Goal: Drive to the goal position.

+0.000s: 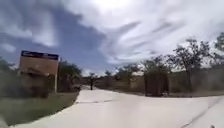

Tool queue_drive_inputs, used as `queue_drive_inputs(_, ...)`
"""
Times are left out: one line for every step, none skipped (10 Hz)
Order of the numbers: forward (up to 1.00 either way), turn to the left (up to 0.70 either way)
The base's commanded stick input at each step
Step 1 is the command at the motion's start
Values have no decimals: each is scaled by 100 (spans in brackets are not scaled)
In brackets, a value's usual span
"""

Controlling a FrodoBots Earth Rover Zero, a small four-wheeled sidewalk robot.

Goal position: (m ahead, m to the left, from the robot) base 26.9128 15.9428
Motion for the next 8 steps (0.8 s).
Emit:
queue_drive_inputs(85,0)
queue_drive_inputs(85,0)
queue_drive_inputs(85,0)
queue_drive_inputs(85,0)
queue_drive_inputs(85,0)
queue_drive_inputs(85,0)
queue_drive_inputs(85,0)
queue_drive_inputs(85,0)
